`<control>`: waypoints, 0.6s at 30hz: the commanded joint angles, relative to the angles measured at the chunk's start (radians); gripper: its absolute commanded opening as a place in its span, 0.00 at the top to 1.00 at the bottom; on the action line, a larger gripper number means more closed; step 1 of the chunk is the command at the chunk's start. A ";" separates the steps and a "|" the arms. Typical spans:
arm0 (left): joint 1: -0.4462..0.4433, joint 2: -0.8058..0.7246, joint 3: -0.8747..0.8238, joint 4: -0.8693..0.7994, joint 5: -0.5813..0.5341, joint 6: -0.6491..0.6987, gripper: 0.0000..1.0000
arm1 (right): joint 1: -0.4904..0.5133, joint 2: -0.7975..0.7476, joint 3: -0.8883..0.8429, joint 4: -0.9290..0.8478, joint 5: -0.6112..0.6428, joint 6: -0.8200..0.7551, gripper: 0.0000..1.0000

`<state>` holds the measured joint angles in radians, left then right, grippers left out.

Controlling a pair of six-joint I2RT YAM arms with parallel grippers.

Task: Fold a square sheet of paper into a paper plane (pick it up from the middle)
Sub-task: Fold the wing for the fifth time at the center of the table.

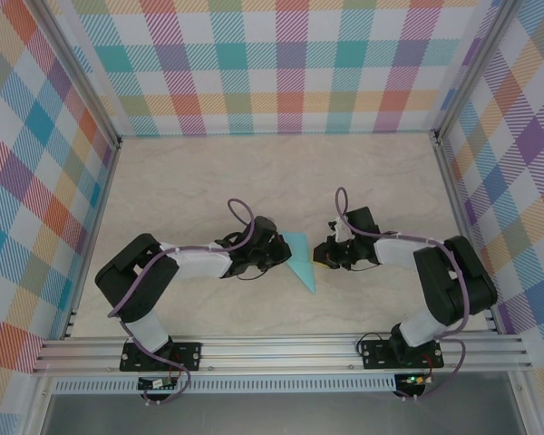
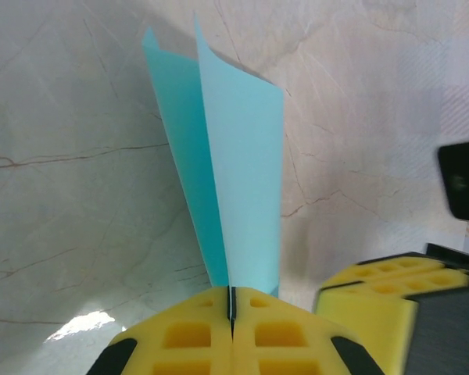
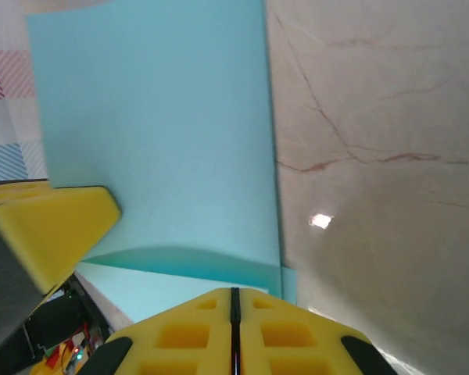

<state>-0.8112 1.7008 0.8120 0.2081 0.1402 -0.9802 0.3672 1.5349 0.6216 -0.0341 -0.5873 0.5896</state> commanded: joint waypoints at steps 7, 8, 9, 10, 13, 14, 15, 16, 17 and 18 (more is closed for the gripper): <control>0.006 -0.008 0.075 -0.121 0.000 0.025 1.00 | 0.186 -0.279 -0.038 -0.191 0.396 -0.098 0.87; 0.010 -0.007 0.074 -0.122 0.003 0.022 1.00 | 0.219 -0.301 -0.050 -0.186 0.447 -0.095 0.84; 0.012 -0.007 0.074 -0.122 0.006 0.020 1.00 | 0.254 -0.319 -0.065 -0.174 0.485 -0.099 0.81; 0.013 -0.006 0.075 -0.124 0.010 0.021 1.00 | 0.284 -0.330 -0.073 -0.164 0.513 -0.104 0.80; 0.017 -0.004 0.080 -0.130 0.018 0.022 1.00 | 0.375 -0.351 -0.104 -0.123 0.588 -0.111 0.75; 0.020 -0.006 0.082 -0.130 0.019 0.019 1.00 | 0.402 -0.356 -0.114 -0.110 0.614 -0.116 0.73; 0.021 -0.006 0.081 -0.130 0.021 0.020 1.00 | 0.426 -0.359 -0.121 -0.100 0.642 -0.121 0.72; 0.020 -0.006 0.083 -0.130 0.024 0.021 1.00 | 0.451 -0.362 -0.129 -0.089 0.664 -0.128 0.71; 0.021 -0.007 0.085 -0.131 0.026 0.023 1.00 | 0.478 -0.368 -0.139 -0.075 0.693 -0.136 0.70; 0.021 -0.004 0.089 -0.132 0.028 0.023 1.00 | 0.503 -0.373 -0.147 -0.062 0.718 -0.143 0.69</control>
<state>-0.8017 1.7008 0.8688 0.1028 0.1490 -0.9752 0.8207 1.1881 0.4988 -0.1482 0.0036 0.4850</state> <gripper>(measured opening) 0.041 0.304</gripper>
